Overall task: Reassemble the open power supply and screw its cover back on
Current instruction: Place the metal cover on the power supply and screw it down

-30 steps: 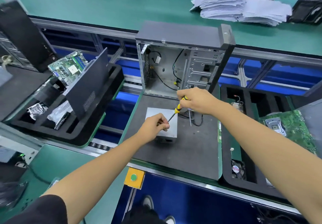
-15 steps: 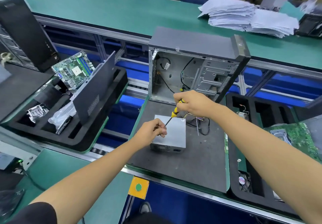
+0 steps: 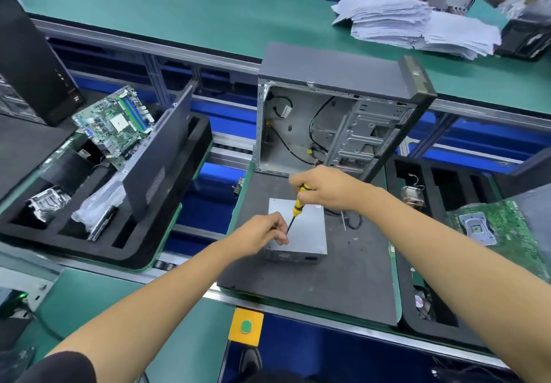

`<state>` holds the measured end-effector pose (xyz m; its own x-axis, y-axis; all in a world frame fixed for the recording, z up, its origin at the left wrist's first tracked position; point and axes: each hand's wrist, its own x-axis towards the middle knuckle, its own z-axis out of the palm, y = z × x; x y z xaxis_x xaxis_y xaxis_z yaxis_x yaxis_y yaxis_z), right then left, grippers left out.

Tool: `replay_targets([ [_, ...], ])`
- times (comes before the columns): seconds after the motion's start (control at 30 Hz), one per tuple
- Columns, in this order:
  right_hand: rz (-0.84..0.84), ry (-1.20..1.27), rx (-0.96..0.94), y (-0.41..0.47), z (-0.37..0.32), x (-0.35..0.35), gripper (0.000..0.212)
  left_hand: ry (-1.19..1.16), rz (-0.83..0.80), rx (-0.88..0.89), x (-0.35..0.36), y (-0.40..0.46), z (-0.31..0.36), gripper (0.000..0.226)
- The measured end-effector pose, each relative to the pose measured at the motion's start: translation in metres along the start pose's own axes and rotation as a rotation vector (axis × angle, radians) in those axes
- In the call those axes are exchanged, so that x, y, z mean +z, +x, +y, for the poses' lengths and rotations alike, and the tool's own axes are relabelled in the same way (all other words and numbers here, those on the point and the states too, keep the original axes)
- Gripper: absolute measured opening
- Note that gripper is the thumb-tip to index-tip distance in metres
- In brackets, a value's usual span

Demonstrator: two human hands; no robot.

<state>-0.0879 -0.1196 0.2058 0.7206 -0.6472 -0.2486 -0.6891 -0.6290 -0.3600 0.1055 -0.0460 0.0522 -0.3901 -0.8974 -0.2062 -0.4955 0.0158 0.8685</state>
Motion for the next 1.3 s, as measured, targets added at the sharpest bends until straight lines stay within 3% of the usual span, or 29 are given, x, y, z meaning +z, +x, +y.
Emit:
replay_targets([
  [0.23,0.054,0.143,0.039,0.006,0.002,0.005,0.014,-0.009,-0.004,0.036,-0.006,-0.005,-0.009,0.016],
  [0.87,-0.032,0.028,-0.096,0.019,-0.006,0.001,0.015,0.005,-0.013,-0.019,-0.009,-0.015,-0.006,0.019],
  [1.07,-0.035,-0.149,-0.19,0.018,-0.014,0.017,0.013,0.136,0.124,0.071,-0.002,-0.018,-0.022,0.013],
  [1.17,-0.043,-0.214,-0.224,0.021,-0.021,0.028,0.014,0.231,0.208,-0.043,0.002,-0.019,-0.03,0.02],
  [1.3,-0.046,-0.246,-0.229,0.024,-0.024,0.037,0.015,0.286,0.249,-0.038,0.004,-0.022,-0.031,0.023],
])
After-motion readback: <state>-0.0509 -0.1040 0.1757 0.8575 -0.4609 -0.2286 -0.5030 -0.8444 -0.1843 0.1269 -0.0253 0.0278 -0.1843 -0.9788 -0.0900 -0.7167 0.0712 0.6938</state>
